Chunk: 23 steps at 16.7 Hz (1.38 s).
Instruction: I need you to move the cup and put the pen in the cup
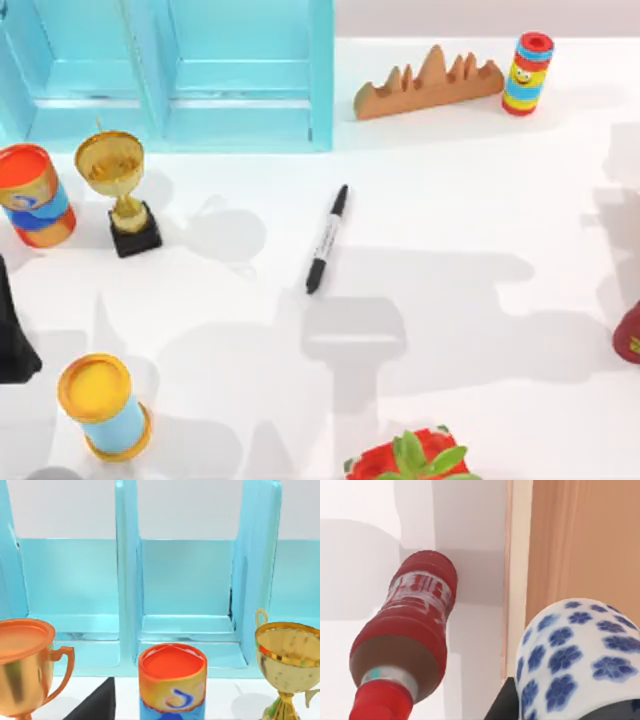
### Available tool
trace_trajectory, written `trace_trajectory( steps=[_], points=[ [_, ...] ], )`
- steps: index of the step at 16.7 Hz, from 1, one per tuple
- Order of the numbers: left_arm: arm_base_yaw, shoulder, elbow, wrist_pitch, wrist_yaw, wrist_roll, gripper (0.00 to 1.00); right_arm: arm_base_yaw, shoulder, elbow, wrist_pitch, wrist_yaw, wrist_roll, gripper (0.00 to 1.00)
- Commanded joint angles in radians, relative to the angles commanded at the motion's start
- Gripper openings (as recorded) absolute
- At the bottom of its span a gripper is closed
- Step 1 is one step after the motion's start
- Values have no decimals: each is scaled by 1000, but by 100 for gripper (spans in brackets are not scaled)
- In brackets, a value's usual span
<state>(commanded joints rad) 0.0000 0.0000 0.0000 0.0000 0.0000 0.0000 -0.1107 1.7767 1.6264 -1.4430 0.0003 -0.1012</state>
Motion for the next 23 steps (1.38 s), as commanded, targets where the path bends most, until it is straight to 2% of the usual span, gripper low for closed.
trace_trajectory(
  steps=[2,8,11,17,19,23],
  points=[
    [0,0,0,0,0,0,100,42,-29,28,-41,-1,41,0],
    [0,0,0,0,0,0,100,57,-13,41,-34,-2,63,0],
    [0,0,0,0,0,0,100,145,77,97,14,1,161,0],
    [0,0,0,0,0,0,100,433,313,195,135,-4,442,0],
    [0,0,0,0,0,0,100,476,353,212,161,-4,485,0],
    [0,0,0,0,0,0,100,478,358,210,163,-6,491,0]
  ],
)
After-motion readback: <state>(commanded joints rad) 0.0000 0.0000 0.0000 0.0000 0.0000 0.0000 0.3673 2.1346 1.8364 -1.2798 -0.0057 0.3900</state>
